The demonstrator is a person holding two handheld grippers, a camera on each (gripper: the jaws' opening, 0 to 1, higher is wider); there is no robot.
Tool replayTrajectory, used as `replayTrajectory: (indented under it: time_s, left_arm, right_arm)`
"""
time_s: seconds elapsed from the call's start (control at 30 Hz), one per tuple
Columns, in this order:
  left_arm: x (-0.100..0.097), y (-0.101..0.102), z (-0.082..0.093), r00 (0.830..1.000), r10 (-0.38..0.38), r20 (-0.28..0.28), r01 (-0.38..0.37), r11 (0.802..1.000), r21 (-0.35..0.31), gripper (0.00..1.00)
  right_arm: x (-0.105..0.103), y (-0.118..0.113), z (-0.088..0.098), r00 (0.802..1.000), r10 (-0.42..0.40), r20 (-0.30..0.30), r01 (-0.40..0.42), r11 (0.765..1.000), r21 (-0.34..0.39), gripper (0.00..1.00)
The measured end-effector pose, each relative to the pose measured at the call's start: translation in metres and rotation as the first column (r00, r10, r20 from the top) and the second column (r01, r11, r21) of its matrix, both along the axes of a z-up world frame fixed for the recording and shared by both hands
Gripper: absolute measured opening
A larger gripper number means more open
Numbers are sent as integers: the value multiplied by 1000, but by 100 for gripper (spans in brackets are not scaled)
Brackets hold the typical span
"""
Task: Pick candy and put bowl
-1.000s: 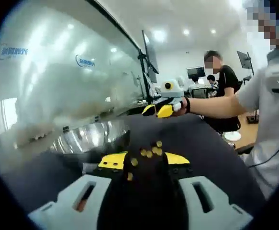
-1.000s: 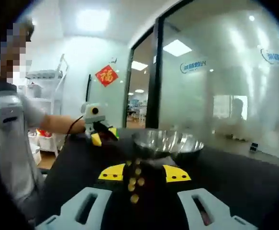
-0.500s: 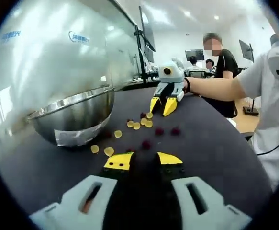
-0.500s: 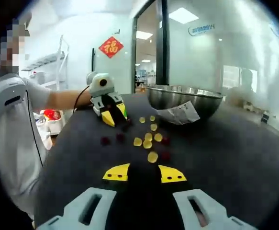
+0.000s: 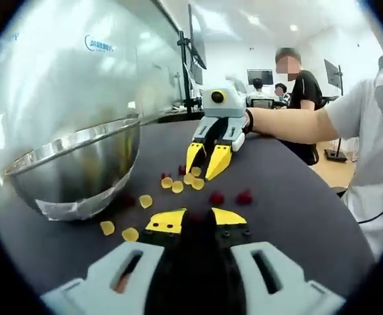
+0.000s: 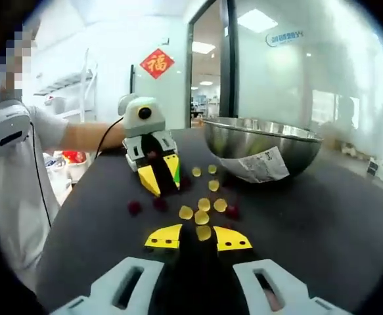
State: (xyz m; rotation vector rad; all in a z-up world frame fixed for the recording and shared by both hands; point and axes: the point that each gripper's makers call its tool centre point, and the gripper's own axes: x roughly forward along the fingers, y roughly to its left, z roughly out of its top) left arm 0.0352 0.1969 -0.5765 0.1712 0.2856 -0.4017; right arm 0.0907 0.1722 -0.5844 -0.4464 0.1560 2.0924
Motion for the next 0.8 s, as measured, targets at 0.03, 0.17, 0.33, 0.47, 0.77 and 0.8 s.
replayTrajectory:
  time_s: [0.03, 0.17, 0.33, 0.47, 0.77, 0.8]
  left_arm:
    - [-2, -2, 0, 1000, -3, 1, 3, 1000, 3, 5]
    - [-4, -8, 0, 1000, -8, 2, 8, 1000, 2, 5]
    - [-6, -7, 3, 1000, -2, 15, 2, 1000, 21, 3]
    - [-10, 2, 41, 990, 25, 136, -24, 1000, -13, 2]
    - [13, 66, 152, 934, 129, 334, -123, 992, -38, 2]
    - [16, 72, 155, 931, 143, 337, -133, 990, -53, 2]
  right_arm:
    - [0, 0, 0, 1000, 0, 0, 0, 1000, 2, 11]
    - [0, 0, 0, 1000, -3, 2, 3, 1000, 7, 9]
    - [4, 1, 3, 1000, -19, 23, 19, 999, 28, 5]
    - [3, -3, 39, 999, 1, -35, 5, 988, 156, 4]
    - [36, 48, 158, 987, -119, -107, 153, 898, 412, 4]
    - [37, 55, 162, 987, -119, -110, 153, 901, 406, 4]
